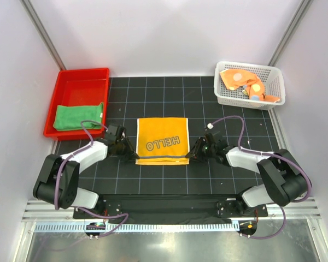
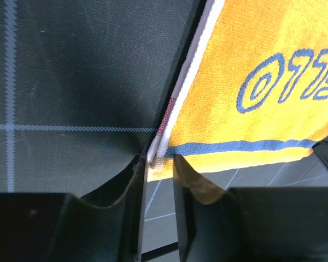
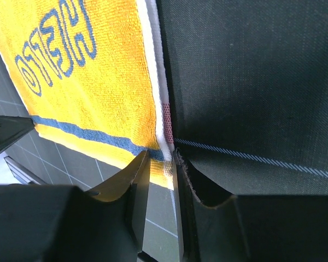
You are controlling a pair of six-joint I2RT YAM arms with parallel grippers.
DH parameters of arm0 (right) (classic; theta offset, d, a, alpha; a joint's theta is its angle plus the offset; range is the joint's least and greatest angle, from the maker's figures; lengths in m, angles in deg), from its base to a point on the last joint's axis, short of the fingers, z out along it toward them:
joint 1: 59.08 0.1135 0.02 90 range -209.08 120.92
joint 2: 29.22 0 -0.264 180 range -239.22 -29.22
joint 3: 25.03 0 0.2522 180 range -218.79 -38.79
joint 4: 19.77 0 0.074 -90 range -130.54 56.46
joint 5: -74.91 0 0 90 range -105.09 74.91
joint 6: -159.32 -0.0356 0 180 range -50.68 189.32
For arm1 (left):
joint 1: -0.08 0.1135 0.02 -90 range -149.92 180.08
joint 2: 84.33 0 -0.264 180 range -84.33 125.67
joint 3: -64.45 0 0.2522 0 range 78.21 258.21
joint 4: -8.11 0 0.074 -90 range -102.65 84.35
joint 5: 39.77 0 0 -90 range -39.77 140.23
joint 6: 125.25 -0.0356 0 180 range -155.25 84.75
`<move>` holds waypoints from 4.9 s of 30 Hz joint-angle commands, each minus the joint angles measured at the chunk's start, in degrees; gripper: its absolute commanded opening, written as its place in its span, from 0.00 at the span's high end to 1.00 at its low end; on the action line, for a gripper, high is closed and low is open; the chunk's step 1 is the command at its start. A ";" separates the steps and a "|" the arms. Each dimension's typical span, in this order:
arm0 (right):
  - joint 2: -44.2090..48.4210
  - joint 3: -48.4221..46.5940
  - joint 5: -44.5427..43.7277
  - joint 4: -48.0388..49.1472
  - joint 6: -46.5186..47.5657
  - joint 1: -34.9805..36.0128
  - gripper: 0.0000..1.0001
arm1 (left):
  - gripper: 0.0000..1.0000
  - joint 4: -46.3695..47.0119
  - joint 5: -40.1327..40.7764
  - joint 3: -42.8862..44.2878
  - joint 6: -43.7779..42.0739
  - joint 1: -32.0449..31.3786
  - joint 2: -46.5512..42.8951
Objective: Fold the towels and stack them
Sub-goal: Fold the towel
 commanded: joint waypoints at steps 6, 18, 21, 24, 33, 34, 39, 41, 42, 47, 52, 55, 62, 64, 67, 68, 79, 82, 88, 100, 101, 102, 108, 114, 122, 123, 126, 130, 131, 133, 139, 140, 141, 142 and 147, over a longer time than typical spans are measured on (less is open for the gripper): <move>3.31 -0.51 -2.49 -2.43 -2.05 0.34 0.72 | 0.61 -1.27 3.10 3.06 0.31 -0.26 -3.09; 4.02 -2.18 -0.11 -0.58 -3.11 0.34 0.67 | 0.58 -1.62 1.87 4.11 -0.13 -0.18 -2.75; 3.93 -2.18 -1.25 -1.72 -2.85 0.34 0.67 | 0.56 -1.10 2.05 4.11 -0.39 -0.26 -2.13; 3.32 -2.18 -2.49 -2.60 -1.97 0.33 0.67 | 0.55 0.31 2.05 3.85 -1.01 -0.61 -1.70; 1.73 0.01 -2.84 -0.59 -1.70 0.42 0.68 | 0.62 1.36 2.84 3.85 -0.66 -2.11 1.64; 1.73 0.19 -2.75 -0.41 -1.62 0.34 0.68 | 0.65 1.36 3.28 3.94 -0.66 -2.37 1.82; 1.73 0.28 -2.75 -0.41 -1.35 0.42 0.69 | 0.77 1.45 3.63 4.38 -0.83 -2.55 2.61; 1.82 0.28 -2.75 -0.41 -1.26 0.42 0.70 | 0.78 1.28 3.81 4.47 -0.75 -2.72 2.53; 1.82 0.28 -2.84 -0.58 -1.09 0.42 0.70 | 0.79 1.19 3.89 4.64 -0.75 -2.64 2.53; 2.00 0.36 -2.84 -0.50 -1.18 0.42 0.70 | 0.79 0.49 4.16 5.26 -0.66 -2.90 1.83; 2.52 -0.08 -2.75 -0.76 -1.18 0.34 0.75 | 0.96 0.40 3.63 6.13 -0.75 -3.25 2.09; 3.05 -0.25 -2.93 -1.37 -1.00 0.42 0.82 | 1.00 0.31 3.11 6.40 -0.75 -3.43 2.70; 4.81 -2.10 -4.16 -5.33 0.58 0.42 0.99 | 1.00 -0.83 1.87 7.63 -0.04 -3.52 2.09; 5.07 -2.71 -4.25 -6.03 0.85 0.42 0.99 | 1.00 -2.15 2.48 8.41 0.13 -3.52 1.12; 5.25 -3.41 -4.33 -6.91 1.28 0.51 0.99 | 1.00 -4.52 3.63 9.65 0.13 -3.43 0.15; 5.25 -3.94 -4.07 -7.09 1.29 0.34 0.99 | 1.00 -5.05 3.81 10.09 -0.04 -3.52 -0.11; 8.41 -5.71 2.34 -12.19 2.08 0.51 0.99 | 1.00 -14.37 6.53 10.90 -1.54 -4.75 -4.50; 7.71 -2.02 3.22 -8.59 1.46 0.51 0.99 | 1.00 -12.97 6.79 7.99 -1.54 -4.75 -3.37; 6.04 -0.34 1.73 -7.44 2.43 0.51 0.99 | 1.00 -10.94 8.28 5.26 -2.15 -4.83 -0.99; 11.74 -6.75 4.54 -13.93 3.66 0.51 0.99 | 1.00 -20.95 7.94 15.53 -3.38 -4.92 -6.42; 13.49 -6.06 4.89 -14.03 3.22 0.51 0.99 | 1.00 -21.13 7.50 15.28 -3.12 -4.92 -7.40; 14.38 -5.09 5.85 -13.51 2.70 0.95 0.99 | 1.00 -21.14 7.32 14.67 -2.51 -5.18 -8.19; 14.57 5.89 6.38 -4.11 -0.82 2.09 0.99 | 1.00 -15.00 6.27 3.95 -1.10 -5.62 -8.81; 10.88 8.71 5.16 1.08 0.76 2.18 0.99 | 1.00 -10.94 6.36 -0.81 -1.45 -5.63 -5.66; 11.31 9.42 3.58 0.22 2.07 2.18 0.99 | 1.00 -9.18 4.61 -1.60 -2.15 -5.63 -4.59; 11.84 9.24 2.79 -0.49 2.34 2.18 0.99 | 1.00 -9.18 4.16 -1.69 -2.15 -5.71 -4.85; 14.12 8.45 1.91 -3.21 2.69 2.27 0.99 | 1.00 -9.53 2.93 -1.77 -1.28 -5.71 -6.87; 17.11 6.61 0.68 -7.70 3.48 2.18 0.99 | 1.00 -11.90 2.40 -0.55 -0.04 -5.89 -11.44; 17.72 6.17 0.50 -9.53 4.00 2.18 0.99 | 1.00 -13.39 2.49 0.33 0.05 -5.98 -12.75; 19.48 5.20 -0.63 -12.34 4.71 2.18 0.99 | 1.00 -14.19 2.23 0.77 0.39 -6.06 -13.82; 17.21 9.14 -1.00 -9.66 5.59 2.18 0.99 | 1.00 -11.47 3.37 -4.31 2.16 -7.21 -14.62; 16.68 9.94 -0.73 -8.68 4.98 2.18 0.99 | 1.00 -10.42 3.19 -5.37 2.16 -7.29 -13.74; 16.07 11.16 -0.47 -6.93 4.72 2.18 0.99 | 1.00 -9.98 3.28 -5.81 2.07 -7.21 -13.39; 15.97 11.52 -0.21 -6.48 4.45 2.09 0.99 | 1.00 -9.80 3.37 -6.08 1.81 -7.21 -12.95; 16.32 11.27 -0.73 -6.38 5.32 2.18 0.99 | 1.00 -7.08 3.63 -7.57 1.01 -7.38 -9.44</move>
